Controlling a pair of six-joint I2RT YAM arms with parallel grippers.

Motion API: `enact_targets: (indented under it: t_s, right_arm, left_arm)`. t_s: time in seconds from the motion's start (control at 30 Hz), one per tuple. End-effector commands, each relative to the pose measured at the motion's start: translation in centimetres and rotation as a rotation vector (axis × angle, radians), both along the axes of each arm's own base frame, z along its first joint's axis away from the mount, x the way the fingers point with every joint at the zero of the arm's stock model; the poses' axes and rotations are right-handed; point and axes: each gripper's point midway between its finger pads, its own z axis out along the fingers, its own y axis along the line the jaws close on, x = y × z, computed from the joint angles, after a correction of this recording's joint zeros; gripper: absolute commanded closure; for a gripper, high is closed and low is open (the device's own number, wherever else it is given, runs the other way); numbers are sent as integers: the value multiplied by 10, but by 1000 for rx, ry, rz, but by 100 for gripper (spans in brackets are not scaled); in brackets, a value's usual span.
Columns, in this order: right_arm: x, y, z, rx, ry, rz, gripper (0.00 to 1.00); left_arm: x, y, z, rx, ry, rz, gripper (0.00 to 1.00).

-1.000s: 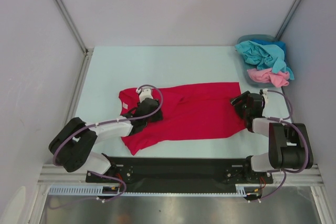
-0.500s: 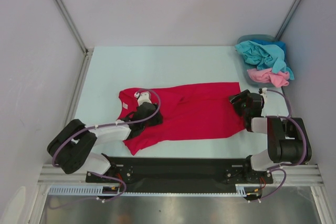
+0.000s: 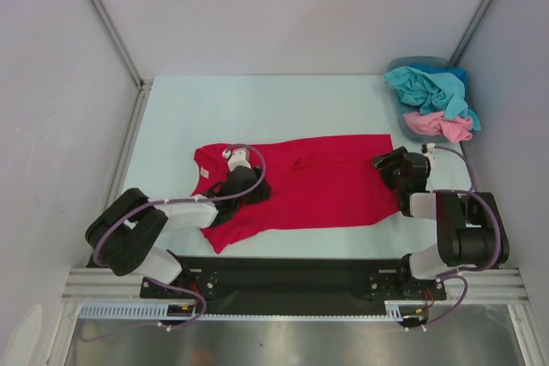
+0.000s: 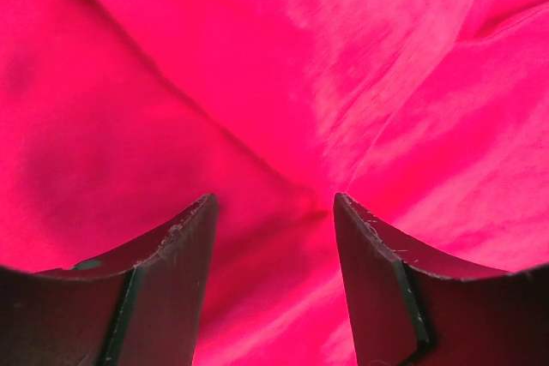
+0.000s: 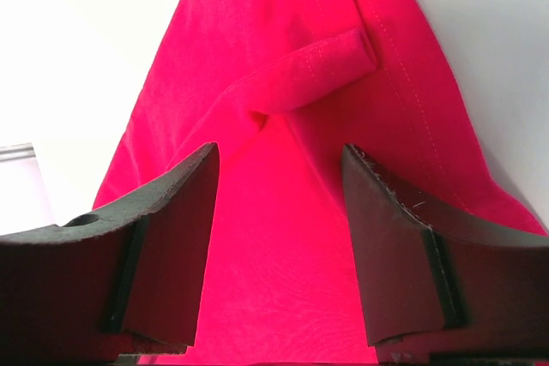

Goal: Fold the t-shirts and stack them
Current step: Flatten the tshirt out

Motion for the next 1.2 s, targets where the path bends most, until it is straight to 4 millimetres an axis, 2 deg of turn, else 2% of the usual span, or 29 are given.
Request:
enact_targets:
  t_s: [0.0, 0.5, 0.73, 1.0, 1.17]
  right_arm:
    - [6, 2, 15, -11, -64, 12, 37]
    - [7, 1, 7, -5, -55, 9, 38]
    - [9, 0, 3, 4, -52, 0, 38]
    - [18, -3, 2, 16, -61, -18, 39]
    - [31, -9, 7, 29, -81, -46, 39]
  left_arm:
    - [20, -20, 18, -66, -43, -8, 38]
    - [25, -30, 2, -68, -11, -20, 39]
    - [27, -33, 2, -64, -14, -27, 39]
    - [27, -29, 4, -54, -22, -26, 39]
    - [25, -28, 10, -62, -32, -28, 39]
